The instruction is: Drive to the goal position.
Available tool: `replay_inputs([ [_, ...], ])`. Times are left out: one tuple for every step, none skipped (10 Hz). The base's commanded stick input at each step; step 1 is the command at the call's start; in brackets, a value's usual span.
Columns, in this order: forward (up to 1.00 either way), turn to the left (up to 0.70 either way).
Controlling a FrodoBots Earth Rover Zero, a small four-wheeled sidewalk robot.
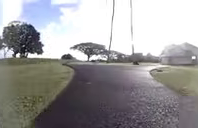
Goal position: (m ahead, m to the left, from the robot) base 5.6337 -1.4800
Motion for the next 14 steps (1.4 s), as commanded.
replay_inputs([
  [0.60, 0.00],
  [0.60, 0.00],
  [0.60, 0.00],
  [0.60, 0.00],
  [0.60, 0.00],
  [0.60, 0.00],
  [0.60, 0.00],
  [0.60, 0.00],
  [0.60, 0.00],
  [0.60, 0.00],
  [0.60, 0.00],
  [0.60, 0.00],
  [0.60, 0.00],
  [0.60, 0.00],
])
